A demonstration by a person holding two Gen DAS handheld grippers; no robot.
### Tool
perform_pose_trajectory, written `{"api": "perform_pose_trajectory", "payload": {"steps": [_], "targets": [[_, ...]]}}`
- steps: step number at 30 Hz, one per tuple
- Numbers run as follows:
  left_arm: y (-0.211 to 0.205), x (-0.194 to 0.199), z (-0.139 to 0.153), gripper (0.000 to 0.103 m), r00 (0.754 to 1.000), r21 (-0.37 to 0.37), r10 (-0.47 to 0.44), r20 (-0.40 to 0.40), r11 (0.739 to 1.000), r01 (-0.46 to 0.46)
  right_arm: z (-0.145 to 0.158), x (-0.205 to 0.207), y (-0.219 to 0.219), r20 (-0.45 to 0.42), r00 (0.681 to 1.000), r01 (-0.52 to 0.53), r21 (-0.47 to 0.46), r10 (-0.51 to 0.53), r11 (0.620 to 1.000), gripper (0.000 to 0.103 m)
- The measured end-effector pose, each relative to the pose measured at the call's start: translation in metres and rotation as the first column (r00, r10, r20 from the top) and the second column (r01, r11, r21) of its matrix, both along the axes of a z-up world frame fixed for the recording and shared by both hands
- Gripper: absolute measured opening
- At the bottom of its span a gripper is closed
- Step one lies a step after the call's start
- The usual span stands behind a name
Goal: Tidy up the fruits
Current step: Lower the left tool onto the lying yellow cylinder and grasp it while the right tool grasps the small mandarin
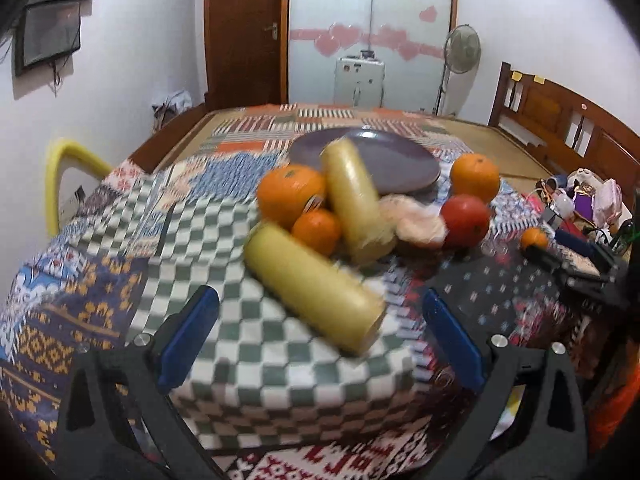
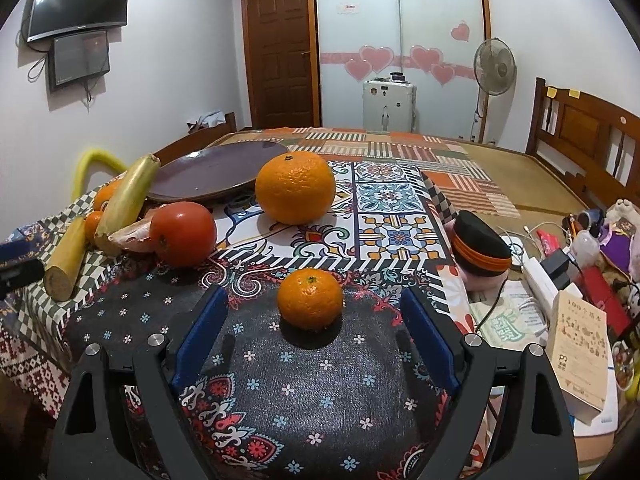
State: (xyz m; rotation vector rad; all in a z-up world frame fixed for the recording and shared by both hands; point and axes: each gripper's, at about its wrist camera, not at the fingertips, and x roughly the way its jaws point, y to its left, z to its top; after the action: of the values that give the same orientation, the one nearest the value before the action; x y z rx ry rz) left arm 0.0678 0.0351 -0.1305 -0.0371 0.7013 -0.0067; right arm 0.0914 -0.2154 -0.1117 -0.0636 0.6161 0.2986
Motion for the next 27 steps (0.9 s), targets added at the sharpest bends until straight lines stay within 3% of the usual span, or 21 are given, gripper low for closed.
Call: {"api": "perform_pose_trajectory", "payload": {"steps": [3,5,10,15,18,20,27], "targets": [[-0.007,0.012,-0.003,0.101,0.999,0.007,0.038,0.006,0.999,-0.038,0.000,0.001,0.002,0.001,1.000,0.002,-0.009,-0.002,1.000,0.081],[-0.010,0.022,-0.009,0.086,0.999,0.013,0.052,-0.015,0.999,-0.051,-0.001,0.003,0.001,-0.008,1.000,0.006,-0.008,-0.006,1.000,0.077],[-0.004,0.033,-0.026,0.072,0.994,0.022,0.094,-0.050,0.995,-0.093,-0.003,0.012,-0.001,-0.034,0.999,0.021,0.007,-0.020,1.000,0.063],[0.008,0.022,-0.024,0.059,0.997,-0.025,0.056,-0.047,0.998,-0.057,-0.007,0.019,-0.001,-0.059,0.998,0.010,0.020,-0.009,1.000,0.044],[0.014,0.015,-0.021,0.052,0.999,-0.031,0.020,-0.051,0.999,-0.021,-0.009,0.017,0.000,-0.058,0.998,0.005,0.023,-0.004,1.000,0.040],[0.021,0.010,-0.018,0.044,0.998,-0.050,0.006,-0.059,0.999,-0.009,-0.008,0.015,0.001,-0.062,0.998,-0.007,0.031,0.009,0.999,0.033],[0.043,-0.005,-0.004,0.026,0.998,-0.048,0.011,-0.069,0.999,-0.015,-0.006,0.006,0.005,-0.053,0.998,-0.037,0.019,0.038,0.999,0.032]]}}
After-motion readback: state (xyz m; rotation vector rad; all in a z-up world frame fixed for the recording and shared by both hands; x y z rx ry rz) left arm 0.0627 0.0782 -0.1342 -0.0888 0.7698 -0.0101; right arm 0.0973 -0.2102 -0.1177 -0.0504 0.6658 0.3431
